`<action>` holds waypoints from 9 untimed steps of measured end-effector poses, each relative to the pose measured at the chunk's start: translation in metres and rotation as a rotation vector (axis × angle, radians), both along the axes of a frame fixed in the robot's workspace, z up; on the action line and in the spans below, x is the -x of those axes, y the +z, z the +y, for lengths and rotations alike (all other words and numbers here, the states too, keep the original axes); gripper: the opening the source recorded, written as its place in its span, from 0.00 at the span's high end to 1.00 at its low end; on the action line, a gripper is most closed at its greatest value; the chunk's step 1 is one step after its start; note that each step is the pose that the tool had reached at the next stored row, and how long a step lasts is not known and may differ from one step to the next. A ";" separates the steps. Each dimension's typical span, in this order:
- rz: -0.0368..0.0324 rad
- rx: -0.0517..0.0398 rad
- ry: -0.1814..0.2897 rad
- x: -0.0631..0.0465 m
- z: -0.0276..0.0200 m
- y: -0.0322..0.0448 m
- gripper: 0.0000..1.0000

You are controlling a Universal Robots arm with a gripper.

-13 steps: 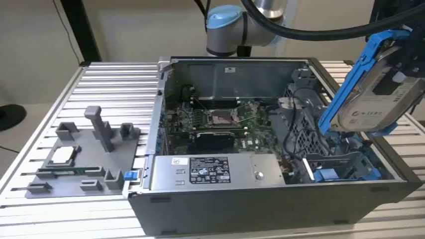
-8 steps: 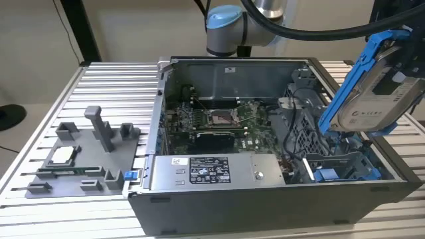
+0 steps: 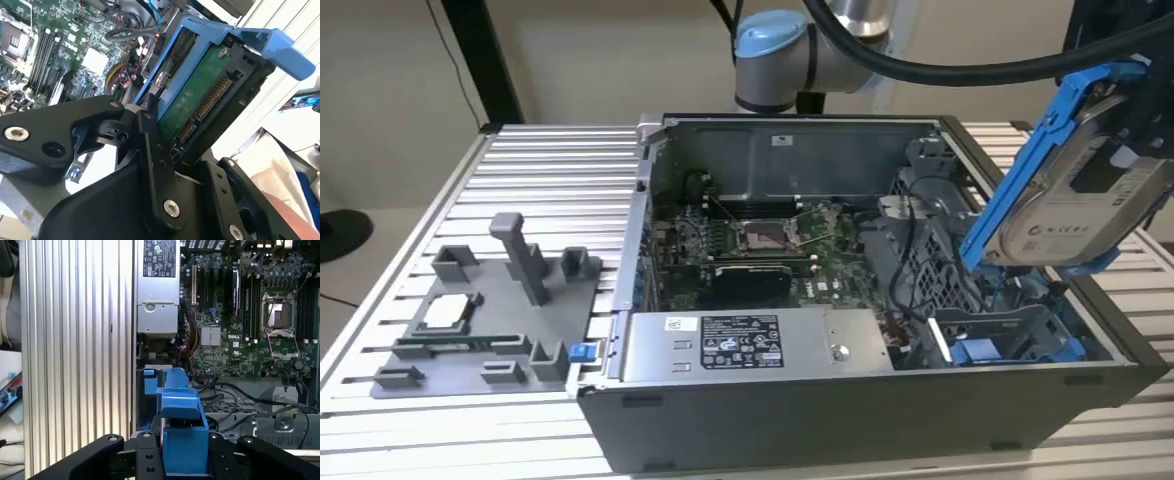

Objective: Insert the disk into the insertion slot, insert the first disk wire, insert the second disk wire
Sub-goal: 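Insert the disk into the insertion slot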

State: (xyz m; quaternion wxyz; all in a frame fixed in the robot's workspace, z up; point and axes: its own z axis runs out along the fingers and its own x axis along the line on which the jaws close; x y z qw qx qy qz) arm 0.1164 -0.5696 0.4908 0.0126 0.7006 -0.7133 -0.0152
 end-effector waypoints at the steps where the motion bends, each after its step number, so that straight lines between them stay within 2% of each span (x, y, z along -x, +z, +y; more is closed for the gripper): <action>1: 0.0000 0.0000 0.000 0.000 -0.0009 -0.0002 1.00; 9: 0.0000 0.0001 0.000 0.000 -0.0088 -0.0023 1.00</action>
